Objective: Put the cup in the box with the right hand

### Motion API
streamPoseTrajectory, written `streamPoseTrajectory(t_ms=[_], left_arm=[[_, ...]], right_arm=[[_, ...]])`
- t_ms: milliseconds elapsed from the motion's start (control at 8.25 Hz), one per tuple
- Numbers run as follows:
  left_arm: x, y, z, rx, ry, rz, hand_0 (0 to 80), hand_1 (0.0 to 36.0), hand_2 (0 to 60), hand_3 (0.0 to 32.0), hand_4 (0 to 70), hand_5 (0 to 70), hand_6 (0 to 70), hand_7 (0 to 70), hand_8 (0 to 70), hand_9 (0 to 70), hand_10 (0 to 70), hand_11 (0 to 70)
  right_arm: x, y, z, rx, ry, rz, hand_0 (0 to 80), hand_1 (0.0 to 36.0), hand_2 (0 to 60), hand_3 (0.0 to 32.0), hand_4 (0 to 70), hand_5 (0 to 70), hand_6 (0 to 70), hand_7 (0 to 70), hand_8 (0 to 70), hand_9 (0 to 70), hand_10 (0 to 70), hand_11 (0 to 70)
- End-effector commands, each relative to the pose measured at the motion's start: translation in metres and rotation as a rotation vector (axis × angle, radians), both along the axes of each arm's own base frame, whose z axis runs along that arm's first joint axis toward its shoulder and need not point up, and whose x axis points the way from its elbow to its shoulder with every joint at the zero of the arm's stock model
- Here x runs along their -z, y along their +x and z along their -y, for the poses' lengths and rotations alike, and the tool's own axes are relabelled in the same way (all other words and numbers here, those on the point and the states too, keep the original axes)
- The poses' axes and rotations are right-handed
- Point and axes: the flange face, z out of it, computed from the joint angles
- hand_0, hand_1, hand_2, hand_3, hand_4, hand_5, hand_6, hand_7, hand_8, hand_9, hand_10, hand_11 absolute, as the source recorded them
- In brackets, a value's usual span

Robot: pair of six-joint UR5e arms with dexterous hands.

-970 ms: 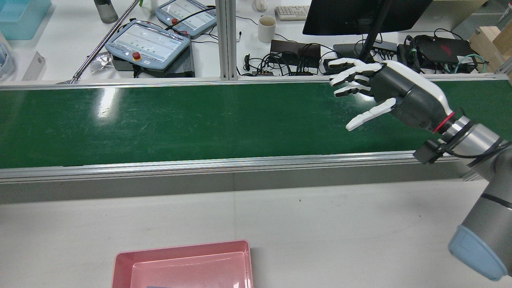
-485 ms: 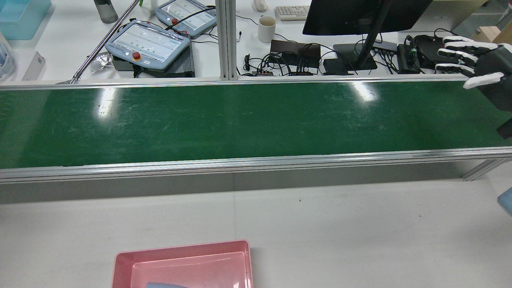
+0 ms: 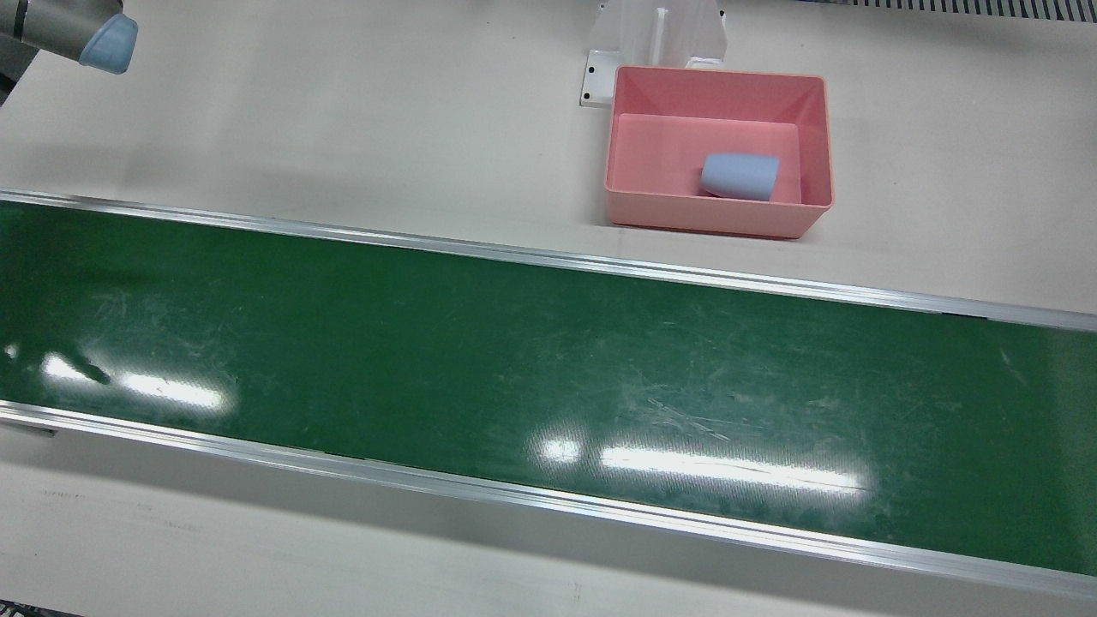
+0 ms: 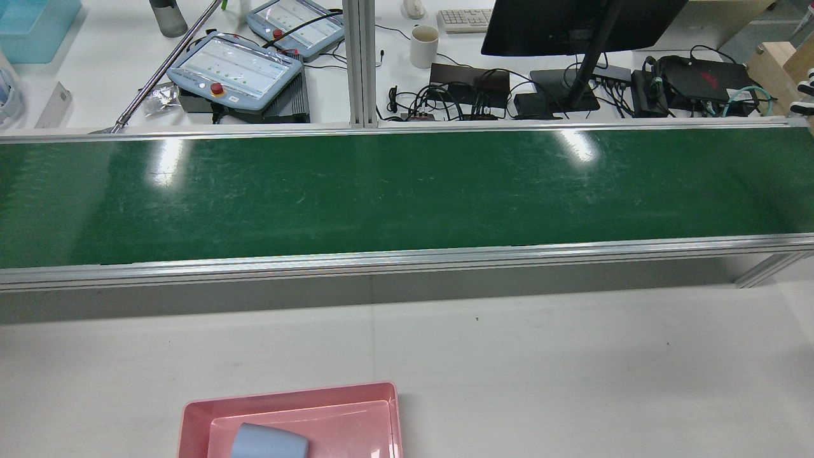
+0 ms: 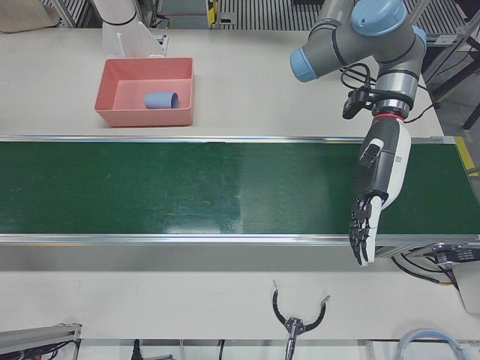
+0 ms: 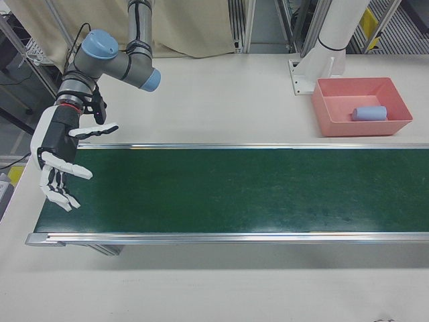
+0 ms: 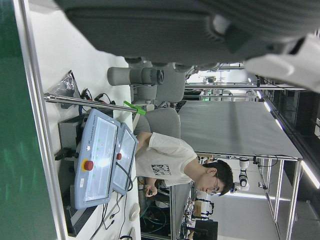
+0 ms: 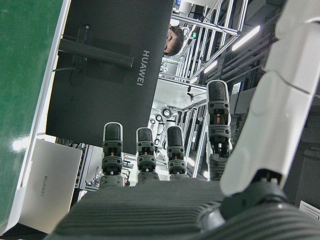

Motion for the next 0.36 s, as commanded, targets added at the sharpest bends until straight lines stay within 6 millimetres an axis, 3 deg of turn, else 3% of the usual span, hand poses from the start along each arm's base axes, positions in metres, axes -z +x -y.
streamPoseTrajectory(t_ms=[0,242], left_arm=[[0.0003,0.0000,-0.0002,0.000,0.000,0.000,0.0,0.0,0.0,0.0,0.0,0.0,0.0,0.0,0.0,0.0,0.0,0.0],[0.0003,0.0000,-0.0002,0.000,0.000,0.000,0.0,0.0,0.0,0.0,0.0,0.0,0.0,0.0,0.0,0.0,0.0,0.0]], right_arm=[[-0.0153,0.0110,-0.0022,-0.021,-0.027,-0.005,56.2,7.3,0.0,11.0,36.6,7.9,8.0,36.6,17.5,21.8,17.4,26.3],[-0.0070,0.0125,0.0017,-0.025,-0.015,-0.003,56.5,7.2,0.0,11.6,37.7,7.9,8.1,38.0,17.8,22.5,17.6,26.4]])
